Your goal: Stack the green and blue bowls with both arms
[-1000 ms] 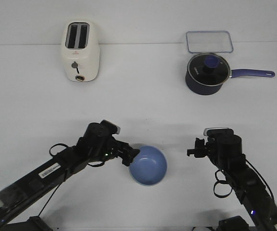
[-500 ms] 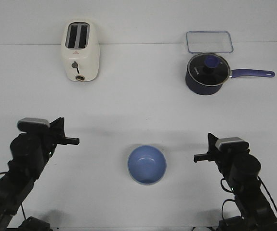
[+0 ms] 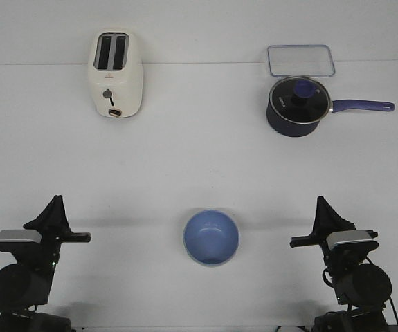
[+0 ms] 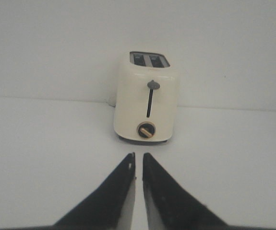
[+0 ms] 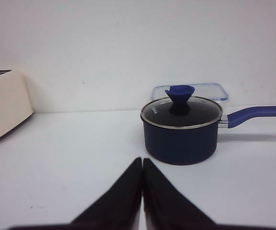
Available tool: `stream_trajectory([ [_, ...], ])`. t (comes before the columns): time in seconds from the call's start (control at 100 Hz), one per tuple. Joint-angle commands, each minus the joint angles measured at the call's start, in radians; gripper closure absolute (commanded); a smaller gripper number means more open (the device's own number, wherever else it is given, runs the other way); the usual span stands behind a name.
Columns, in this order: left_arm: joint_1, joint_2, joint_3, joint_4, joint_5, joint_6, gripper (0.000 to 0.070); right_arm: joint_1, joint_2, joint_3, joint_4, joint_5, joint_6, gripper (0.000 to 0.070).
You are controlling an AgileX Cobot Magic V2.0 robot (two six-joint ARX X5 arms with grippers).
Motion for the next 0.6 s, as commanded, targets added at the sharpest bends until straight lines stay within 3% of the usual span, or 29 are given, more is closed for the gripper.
stream_trajectory([
  [0.0,-0.002,-0.011,0.014,0.016,-0.002,0.004,0.0685,0.003,-0.001,0.000,0.010,0.000,-0.011,0.0700],
  [0.59,-0.001,-0.035,0.005,0.019,-0.002,0.016,0.0685,0.003,-0.001,0.000,0.010,0.000,-0.011,0.0700],
])
